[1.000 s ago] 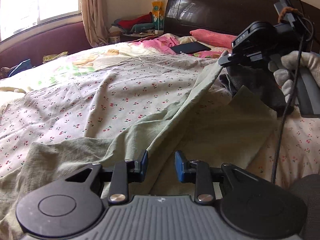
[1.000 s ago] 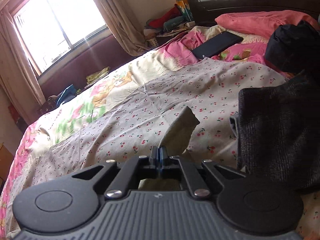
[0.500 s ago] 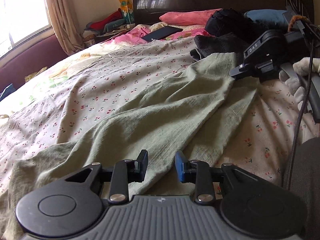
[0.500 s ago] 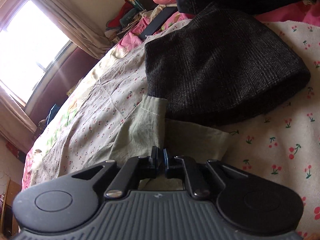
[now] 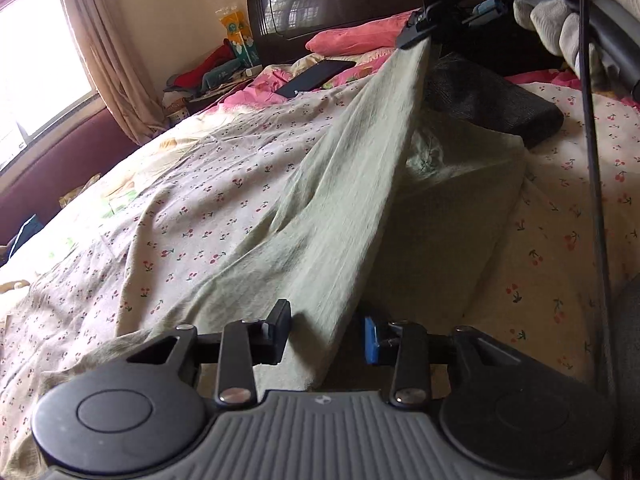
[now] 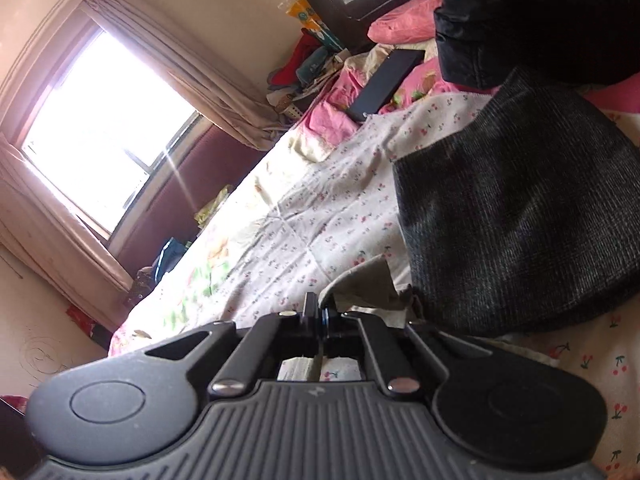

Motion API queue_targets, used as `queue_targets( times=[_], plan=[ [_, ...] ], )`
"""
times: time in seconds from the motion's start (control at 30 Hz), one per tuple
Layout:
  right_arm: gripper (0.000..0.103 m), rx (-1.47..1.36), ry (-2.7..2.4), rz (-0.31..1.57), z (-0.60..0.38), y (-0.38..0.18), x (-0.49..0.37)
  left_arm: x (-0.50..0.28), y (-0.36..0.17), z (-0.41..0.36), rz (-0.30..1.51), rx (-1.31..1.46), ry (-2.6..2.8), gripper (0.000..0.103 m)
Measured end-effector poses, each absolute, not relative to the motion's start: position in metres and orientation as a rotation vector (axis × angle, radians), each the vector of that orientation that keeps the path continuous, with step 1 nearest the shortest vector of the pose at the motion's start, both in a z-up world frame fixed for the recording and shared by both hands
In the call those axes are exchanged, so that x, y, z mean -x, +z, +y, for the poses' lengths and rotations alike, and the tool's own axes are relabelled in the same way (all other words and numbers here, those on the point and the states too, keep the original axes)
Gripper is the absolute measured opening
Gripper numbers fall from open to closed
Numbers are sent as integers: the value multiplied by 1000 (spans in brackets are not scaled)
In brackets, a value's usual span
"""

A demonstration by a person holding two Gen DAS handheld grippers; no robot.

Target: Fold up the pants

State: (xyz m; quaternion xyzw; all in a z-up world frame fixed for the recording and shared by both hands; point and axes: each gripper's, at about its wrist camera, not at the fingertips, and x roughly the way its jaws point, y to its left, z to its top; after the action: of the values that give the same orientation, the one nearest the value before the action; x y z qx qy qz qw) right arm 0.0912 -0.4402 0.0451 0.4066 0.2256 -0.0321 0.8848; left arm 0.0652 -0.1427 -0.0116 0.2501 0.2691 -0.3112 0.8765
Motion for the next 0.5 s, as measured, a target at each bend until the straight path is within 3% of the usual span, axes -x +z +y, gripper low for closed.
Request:
queue_targets(
  times=[0.07,0.2,0.37,0.5],
  plan=[
    [3,-852,-47,440,-444,56,-82,-65,-6,-138,567,-501,-658,25],
    [4,-807,-74,492,-450,42,-58,-59,-5,-126,589,-491,-670,24],
    [8,-856,-185,674,-460,-22,-40,-52,-23,-125,642,-537,-687,24],
    [8,-893,-210,676,-465,-34,-32,-51,-22,-125,639,-543,-693,24]
  ],
)
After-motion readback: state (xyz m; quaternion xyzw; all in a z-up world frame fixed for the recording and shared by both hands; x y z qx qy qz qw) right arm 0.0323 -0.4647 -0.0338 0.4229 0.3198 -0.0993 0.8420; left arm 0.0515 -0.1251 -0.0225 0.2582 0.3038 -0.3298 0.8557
